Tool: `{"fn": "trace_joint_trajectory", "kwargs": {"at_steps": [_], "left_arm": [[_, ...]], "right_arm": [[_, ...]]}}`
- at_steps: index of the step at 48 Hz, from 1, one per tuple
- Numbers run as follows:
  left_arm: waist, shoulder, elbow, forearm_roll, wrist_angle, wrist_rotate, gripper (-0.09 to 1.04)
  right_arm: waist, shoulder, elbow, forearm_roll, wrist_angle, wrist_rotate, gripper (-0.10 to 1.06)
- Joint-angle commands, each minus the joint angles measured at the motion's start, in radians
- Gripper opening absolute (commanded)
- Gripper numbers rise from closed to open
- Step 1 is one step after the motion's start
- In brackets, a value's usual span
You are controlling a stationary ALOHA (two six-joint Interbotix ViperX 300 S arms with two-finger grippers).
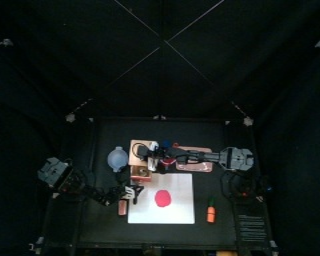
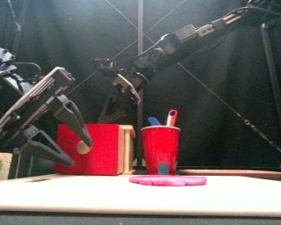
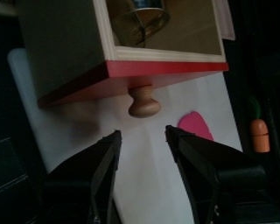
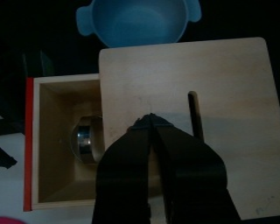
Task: Get the cutter from the drawer then cut the dough then place the extra dough in the bowl
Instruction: Place the cutter on the board
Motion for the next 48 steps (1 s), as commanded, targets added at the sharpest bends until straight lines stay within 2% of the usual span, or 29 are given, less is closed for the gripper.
{"fn": "trace_joint_trajectory", "kwargs": {"at_steps": [1,11,20,29,36,48], "left_arm": [[-0.006,-0.029,-0.008,0.028,-0.008,0.005,0.82],[-0.012,-0.074,-0.002,0.137,-0.009,0.005,0.82],[-0.006,-0.098,-0.006,0.324,-0.029,0.005,0.82],[-0.003,-0.13,0.021,0.606,-0.172,0.044,0.82],[0.037,-0.181,0.061,0.785,-0.213,0.201,0.8],[0.086,-0.273,0.143,0.781,-0.213,0.491,0.8]], "right_arm": [[-0.002,0.008,0.018,-0.002,0.028,0.002,0.03],[-0.002,0.008,0.02,-0.002,0.028,0.002,0.03],[0.0,0.008,0.018,0.002,0.028,0.002,0.03],[0.017,-0.002,-0.008,0.002,0.034,0.002,0.03],[0.026,-0.005,-0.031,0.003,0.063,0.003,0.03],[0.043,-0.04,-0.048,0.023,0.072,0.009,0.03]]}}
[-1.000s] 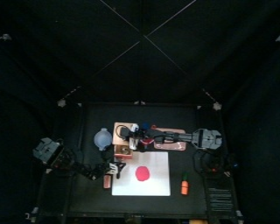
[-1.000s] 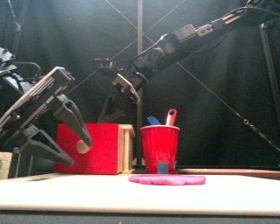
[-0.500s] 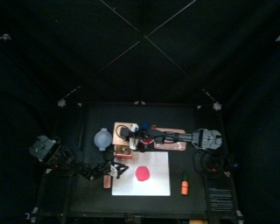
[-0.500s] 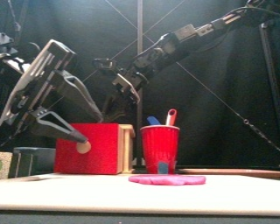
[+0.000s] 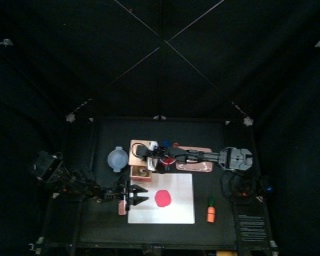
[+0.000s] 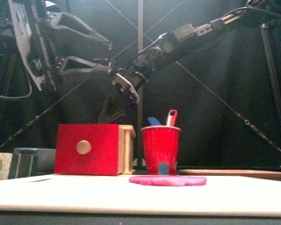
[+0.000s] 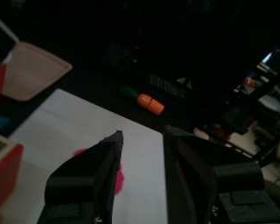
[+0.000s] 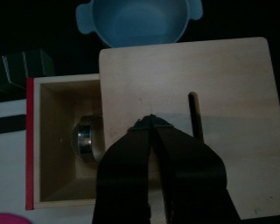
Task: Get the cutter from the drawer then cut the dough then place the extra dough in the bowl
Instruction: Place the cutter on the board
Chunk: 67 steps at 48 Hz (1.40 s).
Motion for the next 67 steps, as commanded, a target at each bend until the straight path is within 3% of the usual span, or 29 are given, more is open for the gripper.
{"fn": "trace_joint_trajectory", "kwargs": {"at_steps": [1,11,19,23,36,42,57,67], "left_arm": [[0.009,-0.066,0.018,-0.002,-0.008,0.094,0.8],[0.023,-0.249,0.114,-0.011,-0.025,0.212,0.8],[0.064,-0.374,0.212,0.002,-0.015,0.224,0.8],[0.077,-0.423,0.253,0.014,-0.003,0.225,0.8],[0.117,-0.463,0.295,0.058,0.095,0.225,0.8],[0.117,-0.465,0.287,0.083,0.13,0.224,0.8],[0.126,-0.465,0.296,0.094,0.156,0.224,0.8],[0.126,-0.465,0.308,0.092,0.156,0.221,0.8]], "right_arm": [[0.015,-0.052,-0.005,0.023,0.015,0.002,0.03],[0.046,-0.11,0.008,0.043,0.009,0.0,0.03],[0.095,-0.118,0.0,0.035,0.008,0.002,0.08],[0.109,-0.118,-0.003,0.037,0.009,0.002,0.17],[0.118,-0.1,-0.032,0.04,0.011,0.012,0.66],[0.112,-0.071,-0.066,0.015,0.034,0.087,0.69],[0.123,-0.003,-0.121,-0.207,0.15,0.279,0.69],[0.127,0.025,-0.137,-0.242,0.158,0.319,0.69]]}}
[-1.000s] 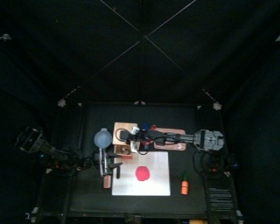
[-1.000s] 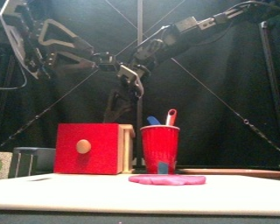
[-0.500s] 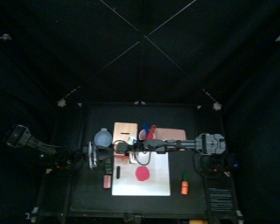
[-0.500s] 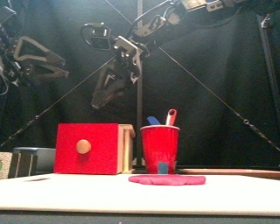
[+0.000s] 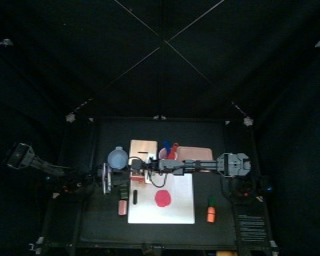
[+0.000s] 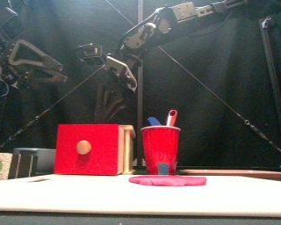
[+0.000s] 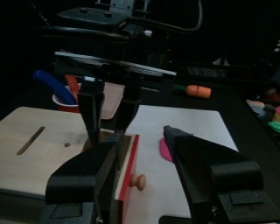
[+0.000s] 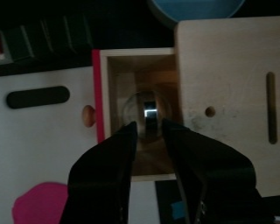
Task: Get the cutter from the drawer then cut the dough then place the extra dough in the bowl
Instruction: Place the cutter on the board
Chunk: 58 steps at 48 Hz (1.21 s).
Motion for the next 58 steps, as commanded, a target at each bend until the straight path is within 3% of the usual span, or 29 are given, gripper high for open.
{"fn": "trace_joint_trajectory", "kwargs": {"at_steps": [1,20,44,58], "left_arm": [[0.003,-0.002,-0.003,0.002,-0.003,-0.002,0.8],[0.003,-0.002,0.0,0.002,-0.002,-0.006,0.8],[0.003,-0.002,0.0,-0.008,0.023,-0.008,0.8],[0.003,-0.002,0.002,-0.032,0.04,-0.006,0.8]], "right_arm": [[0.003,-0.015,-0.034,-0.005,-0.002,0.005,0.69],[0.006,0.029,-0.071,-0.043,0.017,0.005,0.69],[0.008,0.06,-0.095,-0.038,0.051,0.008,0.68],[0.008,0.063,-0.106,-0.037,0.051,0.026,0.45]]}}
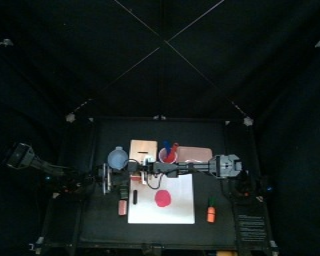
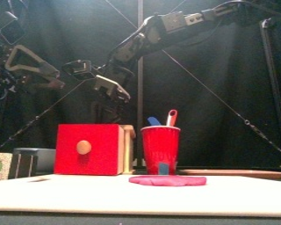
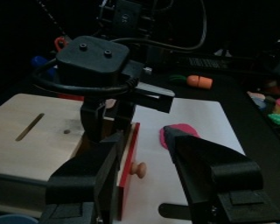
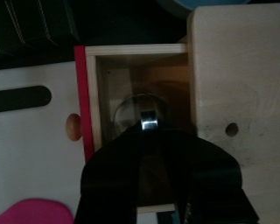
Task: Get the cutter from the drawer then cut the dough then place the extra dough in the bowl
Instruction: Place the cutter on the board
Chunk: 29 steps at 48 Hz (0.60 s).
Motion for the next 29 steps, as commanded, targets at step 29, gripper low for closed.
{"fn": "trace_joint_trajectory", "kwargs": {"at_steps": [29], "left_arm": [[0.003,-0.002,0.011,-0.061,0.006,0.002,0.8]], "right_arm": [[0.029,-0.025,-0.218,-0.003,0.216,0.002,0.44]]}}
